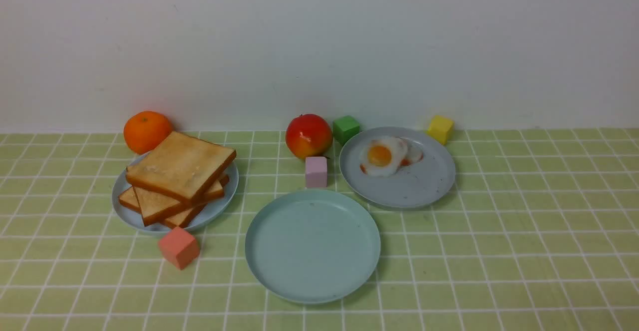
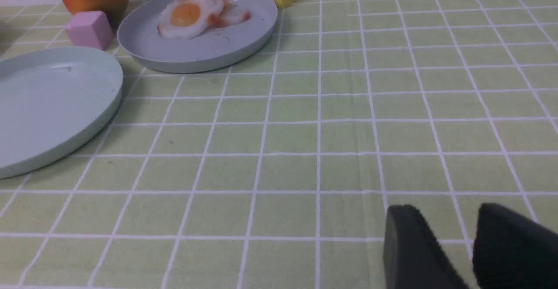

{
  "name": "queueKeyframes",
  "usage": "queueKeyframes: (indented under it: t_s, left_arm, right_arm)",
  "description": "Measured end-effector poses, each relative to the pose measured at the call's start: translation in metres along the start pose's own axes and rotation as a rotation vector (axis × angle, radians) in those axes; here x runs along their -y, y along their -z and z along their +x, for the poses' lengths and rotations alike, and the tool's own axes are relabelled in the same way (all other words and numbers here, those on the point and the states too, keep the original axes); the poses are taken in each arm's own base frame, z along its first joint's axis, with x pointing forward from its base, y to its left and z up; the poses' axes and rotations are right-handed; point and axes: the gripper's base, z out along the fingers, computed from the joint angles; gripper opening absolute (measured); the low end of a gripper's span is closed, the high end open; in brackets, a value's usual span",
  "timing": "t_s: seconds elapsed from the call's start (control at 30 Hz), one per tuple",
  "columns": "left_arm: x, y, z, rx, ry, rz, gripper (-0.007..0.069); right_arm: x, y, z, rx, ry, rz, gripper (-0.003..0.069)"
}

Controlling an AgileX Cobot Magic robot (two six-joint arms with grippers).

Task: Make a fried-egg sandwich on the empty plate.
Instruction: Use the left arm to grab a slice of bread

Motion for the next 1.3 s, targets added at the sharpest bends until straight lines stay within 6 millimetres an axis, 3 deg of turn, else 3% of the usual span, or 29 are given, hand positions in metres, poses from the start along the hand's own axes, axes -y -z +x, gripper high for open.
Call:
queueKeyframes:
  t_s: [0.23, 0.4, 0.6, 0.7, 0.87, 1.0, 1.2, 1.3]
  left_arm:
    - [0.001, 0.0, -0.004, 0.048, 0.021, 0.012, 0.0238]
    - [0.008, 0.002, -0.017, 0.171, 0.393, 0.122, 0.0238]
    - [0.007, 0.006, -0.031, 0.306, 0.714, 0.207, 0.0238]
    - [0.011, 0.009, -0.037, 0.297, 0.758, 0.232, 0.0231]
    - [0.032, 0.027, -0.074, 0.189, 0.457, 0.251, 0.0161]
    - [0.05, 0.024, -0.104, -0.01, 0.208, 0.271, 0.0108]
    - [0.073, 0.008, -0.132, -0.38, -0.057, 0.319, 0.0079]
    - [0.081, -0.013, -0.148, -0.513, -0.089, 0.281, 0.0079]
  right_arm:
    - [0.0, 0.0, 0.0, 0.0, 0.0, 0.0, 0.0241]
    - [0.0, 0.0, 0.0, 0.0, 0.0, 0.0, 0.0241]
    - [0.0, 0.0, 0.0, 0.0, 0.0, 0.0, 0.0241]
    - [0.0, 0.0, 0.0, 0.0, 0.0, 0.0, 0.0241]
    - [0.0, 0.0, 0.0, 0.0, 0.0, 0.0, 0.0241]
    - [0.0, 0.0, 0.0, 0.0, 0.0, 0.0, 0.0241]
    - [-0.002, 0.0, -0.002, 0.033, -0.112, -0.025, 0.0241]
    - [-0.005, 0.0, -0.012, 0.147, -0.341, -0.078, 0.0241]
